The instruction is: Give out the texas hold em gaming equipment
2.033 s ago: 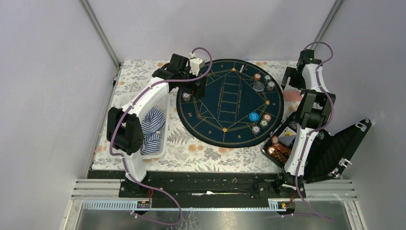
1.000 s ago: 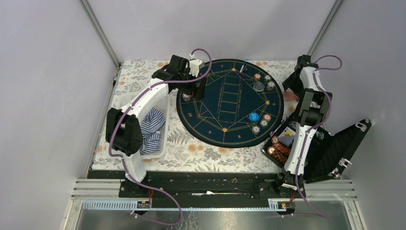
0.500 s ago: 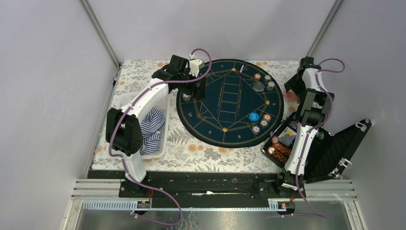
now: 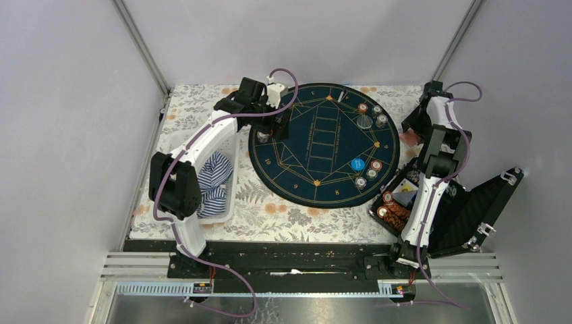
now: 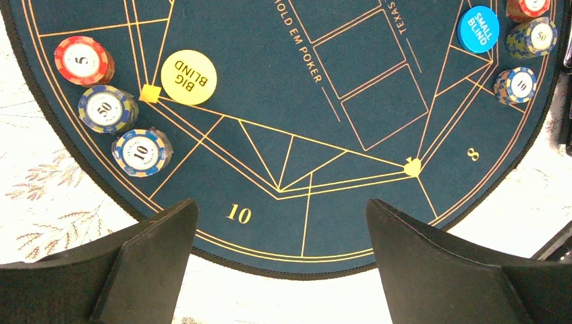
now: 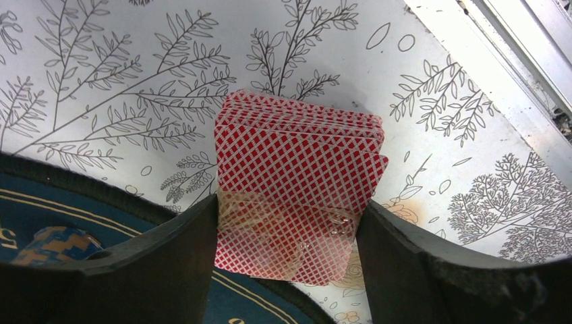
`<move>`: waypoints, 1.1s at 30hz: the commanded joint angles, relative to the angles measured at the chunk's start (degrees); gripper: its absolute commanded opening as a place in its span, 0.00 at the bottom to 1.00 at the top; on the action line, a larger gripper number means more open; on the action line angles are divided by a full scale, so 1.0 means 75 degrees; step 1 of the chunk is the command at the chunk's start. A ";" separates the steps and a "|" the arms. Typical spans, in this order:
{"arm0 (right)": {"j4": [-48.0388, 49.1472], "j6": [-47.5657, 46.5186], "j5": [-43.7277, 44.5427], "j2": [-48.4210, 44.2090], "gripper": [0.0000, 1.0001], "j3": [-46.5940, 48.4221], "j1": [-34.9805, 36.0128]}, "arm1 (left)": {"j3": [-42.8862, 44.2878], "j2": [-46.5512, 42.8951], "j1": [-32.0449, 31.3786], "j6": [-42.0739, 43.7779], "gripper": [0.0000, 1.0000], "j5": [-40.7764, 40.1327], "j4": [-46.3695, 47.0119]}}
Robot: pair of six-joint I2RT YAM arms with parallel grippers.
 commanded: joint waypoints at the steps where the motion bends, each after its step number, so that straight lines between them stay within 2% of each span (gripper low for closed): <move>1: -0.0091 -0.0976 -0.0369 -0.0023 0.66 0.0033 -0.0021 | 0.0046 -0.0396 0.0019 -0.0037 0.99 0.0121 0.0220; 3: -0.0110 -0.1546 -0.0567 -0.0030 0.67 0.0044 -0.0021 | 0.0044 -0.0388 0.0020 -0.0035 0.99 0.0140 0.0220; 4: -0.0128 -0.1879 -0.0683 -0.0024 0.73 0.0068 -0.0021 | 0.0050 -0.0388 0.0015 -0.0031 0.99 0.0148 0.0225; 6: -0.0168 -0.2365 -0.0701 0.0030 0.94 0.0137 -0.0021 | 0.0065 -0.0379 0.0022 -0.0037 0.99 0.0134 0.0221; 7: -0.0197 -0.2472 -0.0660 0.0064 0.99 0.0191 -0.0021 | 0.0076 -0.0387 0.0024 -0.0032 0.99 0.0134 0.0219; 12: -0.0251 -0.2603 -0.0594 0.0228 1.00 0.0334 -0.0021 | 0.0086 -0.0346 0.0020 -0.0046 0.99 0.0157 0.0226; 15: -0.0336 -0.2631 -0.0619 0.0346 0.93 0.0398 -0.0021 | 0.0123 -0.0329 0.0016 -0.0042 0.99 0.0154 0.0219; 26: -0.0165 -0.3078 -0.0935 -0.0215 0.57 0.0438 -0.0042 | 0.0313 -0.0343 0.0033 -0.0116 0.99 -0.0009 0.0145; 33: 0.0057 -0.3924 -0.1326 -0.0650 0.52 0.0488 -0.0068 | 0.0473 -0.0439 0.0077 -0.0192 0.99 -0.0004 0.0137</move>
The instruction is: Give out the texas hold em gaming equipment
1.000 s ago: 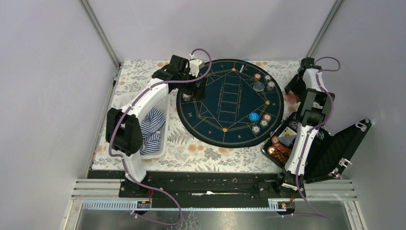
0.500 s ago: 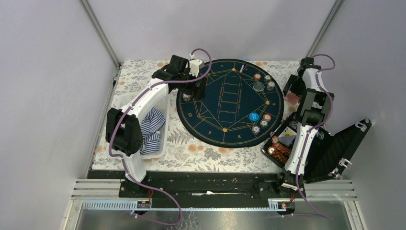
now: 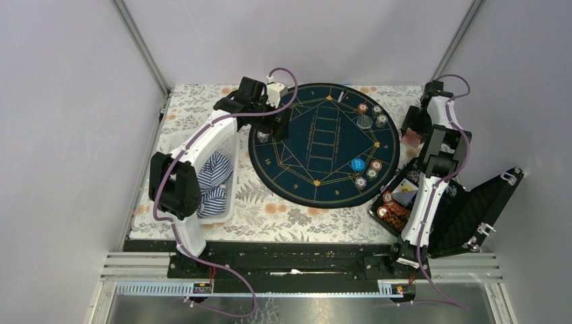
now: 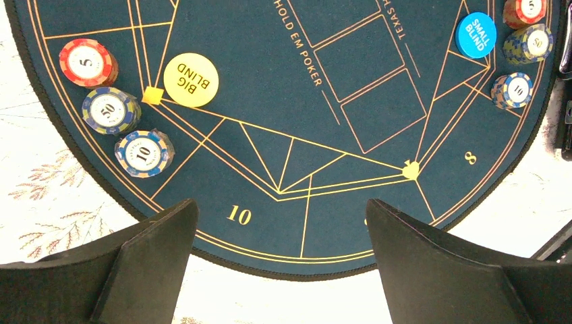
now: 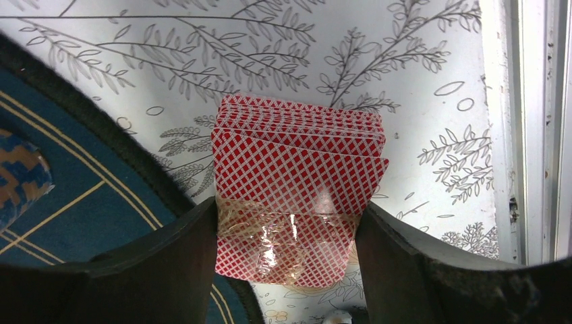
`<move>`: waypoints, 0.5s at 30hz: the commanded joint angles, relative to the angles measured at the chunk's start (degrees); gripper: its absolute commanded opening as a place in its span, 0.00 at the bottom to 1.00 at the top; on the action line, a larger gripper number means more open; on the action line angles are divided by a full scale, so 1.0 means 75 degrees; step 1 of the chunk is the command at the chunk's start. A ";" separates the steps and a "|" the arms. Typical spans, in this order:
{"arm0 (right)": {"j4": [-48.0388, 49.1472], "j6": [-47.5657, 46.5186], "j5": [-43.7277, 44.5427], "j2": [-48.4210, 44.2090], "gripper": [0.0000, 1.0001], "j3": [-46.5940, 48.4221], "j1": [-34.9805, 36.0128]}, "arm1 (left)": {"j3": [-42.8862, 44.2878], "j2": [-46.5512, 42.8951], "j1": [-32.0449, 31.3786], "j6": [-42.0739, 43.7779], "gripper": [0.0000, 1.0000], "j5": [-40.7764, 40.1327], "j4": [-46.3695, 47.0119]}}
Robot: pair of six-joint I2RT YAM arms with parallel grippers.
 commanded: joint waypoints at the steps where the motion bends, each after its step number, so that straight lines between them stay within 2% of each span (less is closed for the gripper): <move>1: 0.0219 -0.0698 -0.0600 -0.0833 0.52 0.0265 -0.0029 | 0.0427 -0.0473 0.0094 -0.0182 0.99 -0.0005 0.0181; 10: 0.0238 -0.1822 -0.1464 -0.1425 0.47 0.0466 -0.0030 | 0.0037 -0.1104 0.0429 -0.1024 0.99 -0.0269 0.1104; 15: -0.0336 -0.2816 -0.2572 -0.1783 0.45 0.1067 0.0029 | -0.0423 -0.1720 0.0493 -0.1029 0.99 -0.0642 0.1561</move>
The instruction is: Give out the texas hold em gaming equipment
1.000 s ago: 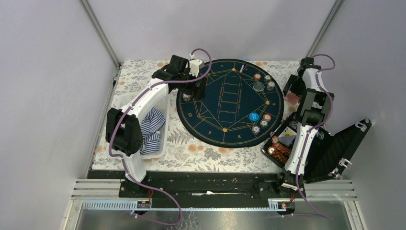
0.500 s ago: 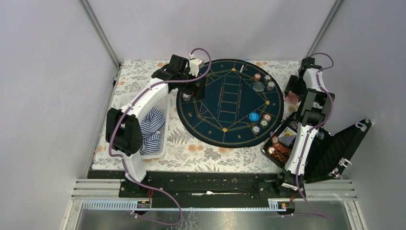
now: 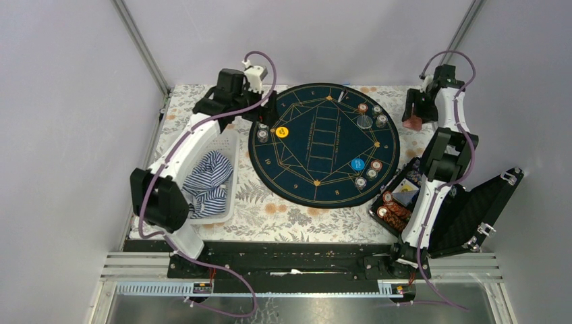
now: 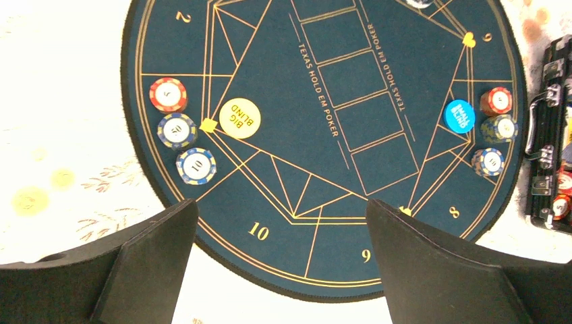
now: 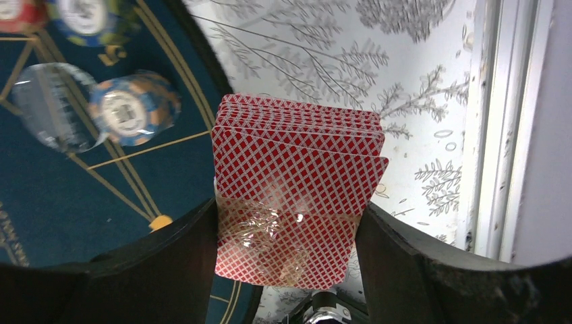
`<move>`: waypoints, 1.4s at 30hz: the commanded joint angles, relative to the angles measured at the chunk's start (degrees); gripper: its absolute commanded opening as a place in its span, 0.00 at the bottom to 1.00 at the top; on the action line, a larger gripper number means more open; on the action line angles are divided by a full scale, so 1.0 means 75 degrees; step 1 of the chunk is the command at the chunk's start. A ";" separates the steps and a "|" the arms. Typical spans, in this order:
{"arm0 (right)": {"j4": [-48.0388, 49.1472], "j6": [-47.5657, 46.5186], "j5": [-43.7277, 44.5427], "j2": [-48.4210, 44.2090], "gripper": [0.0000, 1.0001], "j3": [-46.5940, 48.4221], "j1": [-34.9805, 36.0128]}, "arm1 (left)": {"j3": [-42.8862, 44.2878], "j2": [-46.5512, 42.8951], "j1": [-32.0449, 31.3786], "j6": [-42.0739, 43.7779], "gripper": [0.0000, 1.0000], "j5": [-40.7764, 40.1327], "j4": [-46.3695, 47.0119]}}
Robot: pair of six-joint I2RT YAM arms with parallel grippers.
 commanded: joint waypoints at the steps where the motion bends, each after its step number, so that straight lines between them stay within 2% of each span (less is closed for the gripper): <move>1: -0.0446 -0.1247 -0.1375 -0.1146 0.45 0.0734 0.0078 | -0.0009 -0.0785 0.0113 -0.0188 0.99 -0.0261 0.0593; 4: -0.0612 -0.2095 -0.1842 -0.1815 0.45 0.0444 0.0432 | 0.0154 -0.0833 0.0361 -0.0413 0.99 0.0699 0.0248; 7: -0.0714 -0.3082 -0.2279 -0.2656 0.45 -0.0287 0.1019 | -0.0073 -0.1024 0.0519 -0.0986 0.99 0.1660 0.0406; 11: -0.0732 -0.4034 -0.2488 -0.3811 0.43 -0.1373 0.2252 | -0.0365 -0.1133 0.0523 -0.1520 0.99 0.2997 0.0664; 16: -0.0893 -0.4507 -0.2864 -0.4744 0.43 -0.2166 0.3795 | -0.1032 -0.1108 0.0526 -0.3039 0.99 0.4451 0.1836; 19: -0.0971 -0.4512 -0.2946 -0.5050 0.43 -0.2362 0.4555 | -0.1600 -0.1102 0.0524 -0.4054 0.99 0.4953 0.2817; 23: -0.1044 -0.4574 -0.2832 -0.5202 0.43 -0.2571 0.5431 | -0.2240 -0.1132 0.0461 -0.4880 0.98 0.5416 0.3881; 32: -0.0917 -0.4746 -0.2138 -0.5316 0.43 -0.3134 0.6609 | -0.3170 -0.1277 -0.0054 -0.5665 0.95 0.5696 0.5022; 42: -0.0911 -0.4825 -0.1491 -0.5157 0.45 -0.2996 0.7337 | -0.3435 -0.1039 -0.0793 -0.5653 0.85 0.5569 0.4943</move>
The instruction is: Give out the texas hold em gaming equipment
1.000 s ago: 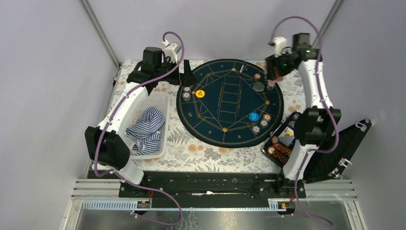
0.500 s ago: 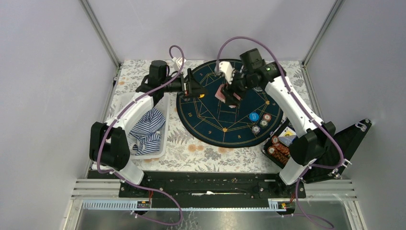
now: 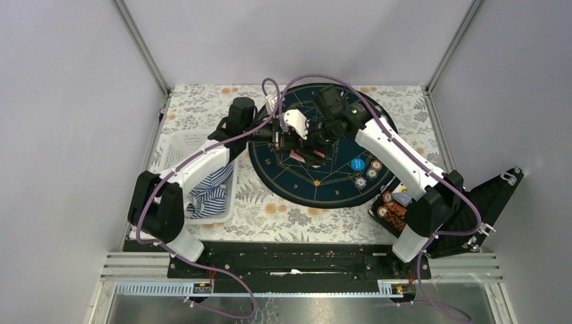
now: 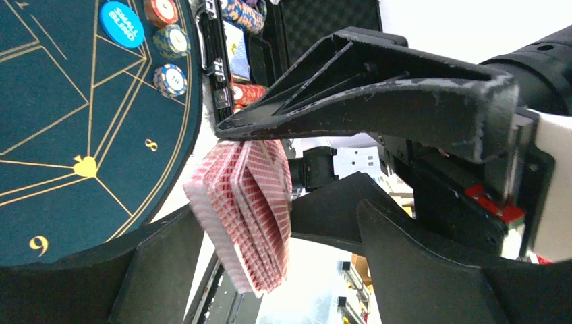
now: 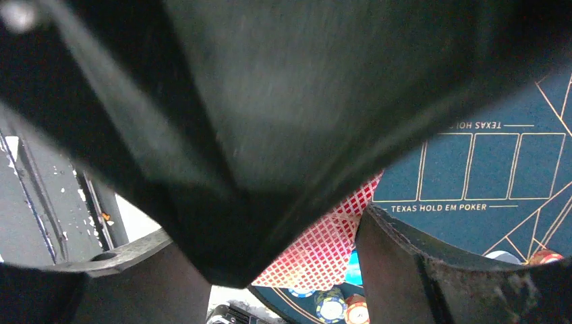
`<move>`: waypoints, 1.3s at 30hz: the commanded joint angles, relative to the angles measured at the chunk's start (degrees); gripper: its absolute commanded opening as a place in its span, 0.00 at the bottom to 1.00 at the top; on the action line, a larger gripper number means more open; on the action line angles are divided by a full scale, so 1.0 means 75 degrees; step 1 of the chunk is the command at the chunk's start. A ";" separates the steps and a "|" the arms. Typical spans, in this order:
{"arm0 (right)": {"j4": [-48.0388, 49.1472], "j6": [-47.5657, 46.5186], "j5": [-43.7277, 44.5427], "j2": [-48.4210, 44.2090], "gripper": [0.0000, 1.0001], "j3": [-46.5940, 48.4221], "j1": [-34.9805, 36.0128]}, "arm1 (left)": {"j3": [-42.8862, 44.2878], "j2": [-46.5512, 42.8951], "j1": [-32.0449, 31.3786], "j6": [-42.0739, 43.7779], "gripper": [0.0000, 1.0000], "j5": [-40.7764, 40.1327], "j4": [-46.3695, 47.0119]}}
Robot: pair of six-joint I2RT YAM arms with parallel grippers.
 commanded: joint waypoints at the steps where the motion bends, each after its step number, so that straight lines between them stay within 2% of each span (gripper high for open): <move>1: 0.0125 -0.0194 0.0452 -0.0232 0.45 0.0252 0.0306 | -0.0125 -0.0125 -0.0250 -0.0063 0.84 0.0133 0.0485; 4: 0.0211 -0.0203 0.0652 -0.0264 0.46 0.0251 0.0452 | -0.0197 -0.0033 -0.0342 -0.0137 0.74 0.0121 0.0492; 7: 0.0265 -0.0175 0.0740 -0.0291 0.48 0.0258 0.0533 | -0.0296 0.0057 -0.0373 -0.0234 0.59 0.0121 0.0616; 10: 0.0287 -0.0073 0.0813 -0.0285 0.55 0.0314 0.0551 | -0.0425 0.0091 -0.0373 -0.0428 0.37 0.0238 0.0938; 12: 0.0384 0.0073 0.0885 -0.0316 0.64 0.0313 0.0549 | -0.0524 0.0035 -0.0374 -0.0519 0.25 0.0281 0.1138; 13: 0.0422 0.0155 0.0891 -0.0344 0.72 0.0307 0.0553 | -0.0594 -0.0011 -0.0374 -0.0598 0.20 0.0323 0.1294; 15: 0.0533 0.0396 0.0915 -0.0427 0.95 0.0258 0.0541 | -0.0773 -0.0118 -0.0348 -0.0897 0.13 0.0454 0.1758; 16: 0.0591 0.0514 0.0912 -0.0472 0.99 0.0224 0.0536 | -0.0897 -0.0175 -0.0322 -0.1045 0.10 0.0495 0.1987; 20: 0.0533 0.0728 0.0840 -0.0614 1.00 0.0102 0.0443 | -0.1199 -0.0361 -0.0198 -0.1532 0.06 0.0542 0.2743; 31: 0.0122 0.0719 0.0702 -0.0334 1.00 -0.0169 0.0425 | -0.1373 -0.0498 -0.0131 -0.1831 0.06 0.0568 0.3170; 39: 0.0389 0.0586 0.0956 -0.0358 0.97 -0.0419 0.0544 | -0.1591 -0.0494 -0.0133 -0.2526 0.08 0.0690 0.3970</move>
